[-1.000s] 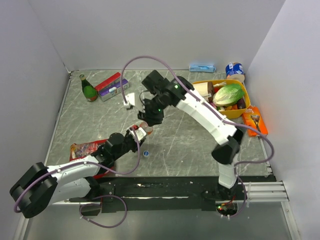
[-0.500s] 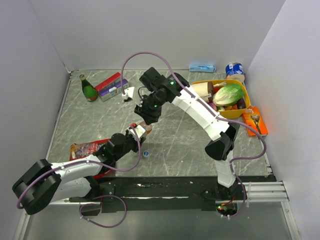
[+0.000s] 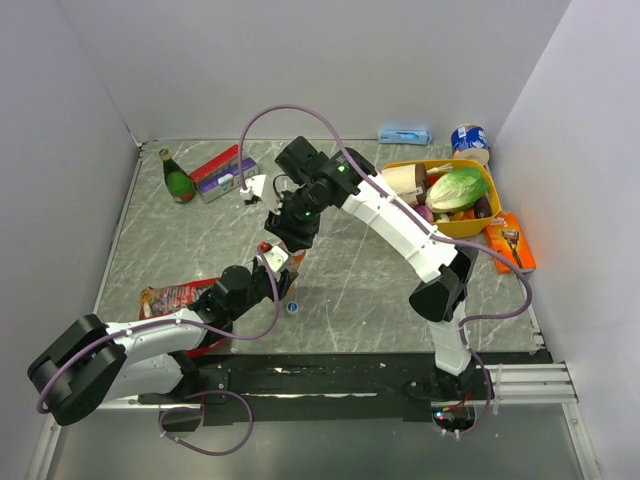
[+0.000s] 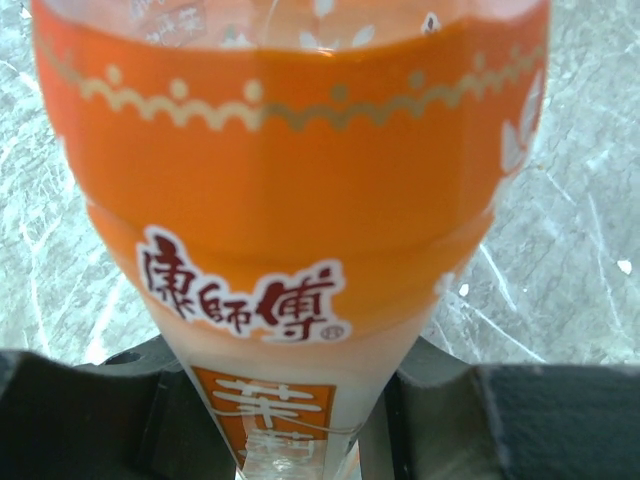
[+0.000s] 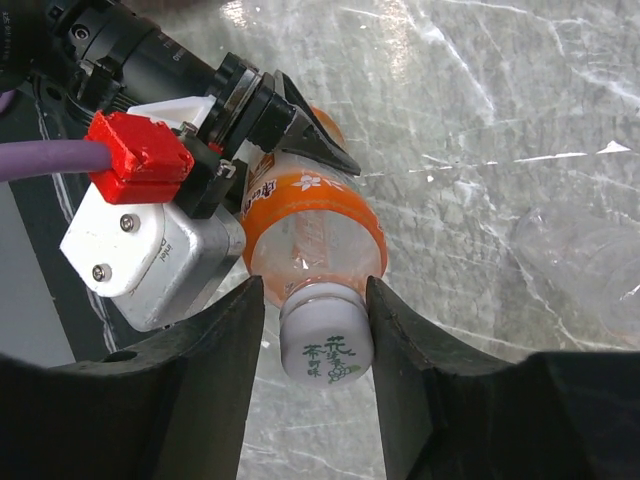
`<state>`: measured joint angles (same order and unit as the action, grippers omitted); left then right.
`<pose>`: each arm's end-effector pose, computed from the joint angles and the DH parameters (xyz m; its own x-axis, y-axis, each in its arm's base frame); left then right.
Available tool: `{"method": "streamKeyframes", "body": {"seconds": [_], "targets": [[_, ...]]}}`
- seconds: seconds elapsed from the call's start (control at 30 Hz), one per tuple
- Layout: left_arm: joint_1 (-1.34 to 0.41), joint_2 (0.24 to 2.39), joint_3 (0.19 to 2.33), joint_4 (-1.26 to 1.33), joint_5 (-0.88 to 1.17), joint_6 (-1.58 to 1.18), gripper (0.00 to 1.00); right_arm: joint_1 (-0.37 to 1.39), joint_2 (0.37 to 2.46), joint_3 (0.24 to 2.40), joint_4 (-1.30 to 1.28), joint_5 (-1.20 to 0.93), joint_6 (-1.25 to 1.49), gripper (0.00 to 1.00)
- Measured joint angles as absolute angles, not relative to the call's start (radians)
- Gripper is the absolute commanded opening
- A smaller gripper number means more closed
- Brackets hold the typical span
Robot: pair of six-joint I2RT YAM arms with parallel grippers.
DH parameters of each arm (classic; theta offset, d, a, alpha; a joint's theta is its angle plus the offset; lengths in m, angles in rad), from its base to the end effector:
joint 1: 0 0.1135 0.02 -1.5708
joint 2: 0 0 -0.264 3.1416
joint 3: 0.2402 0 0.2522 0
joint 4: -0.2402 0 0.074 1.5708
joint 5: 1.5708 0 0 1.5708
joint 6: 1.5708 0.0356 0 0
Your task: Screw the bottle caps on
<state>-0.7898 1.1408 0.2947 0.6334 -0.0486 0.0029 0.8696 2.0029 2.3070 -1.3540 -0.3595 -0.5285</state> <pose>0.1592 -0.1581 0.1867 -0.1466 0.1521 -0.9774 0.6764 0.7364 0.0131 0.2483 0.3135 0.3907 -0.0656 -0.8094 -0.5836 -0.9973 0.0718 0.0126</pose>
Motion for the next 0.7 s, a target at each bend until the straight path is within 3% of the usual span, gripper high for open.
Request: {"method": "streamKeyframes", "body": {"seconds": [0.13,0.4,0.5,0.7], "targets": [[-0.790,1.141,0.295,0.641,-0.041,-0.017,0.01,0.871,2.003,2.307,-1.354,-0.363,-0.523,0.66],[-0.790,1.141,0.295,0.650,0.014,-0.046,0.01,0.869,1.983,2.292,-1.352,-0.359,-0.544,0.75],[-0.790,1.143,0.295,0.656,0.038,-0.047,0.01,0.865,1.947,2.251,-1.353,-0.363,-0.554,0.99],[-0.790,1.148,0.295,0.672,0.083,-0.057,0.01,0.820,1.855,2.169,-1.351,-0.468,-0.563,1.00]]}}
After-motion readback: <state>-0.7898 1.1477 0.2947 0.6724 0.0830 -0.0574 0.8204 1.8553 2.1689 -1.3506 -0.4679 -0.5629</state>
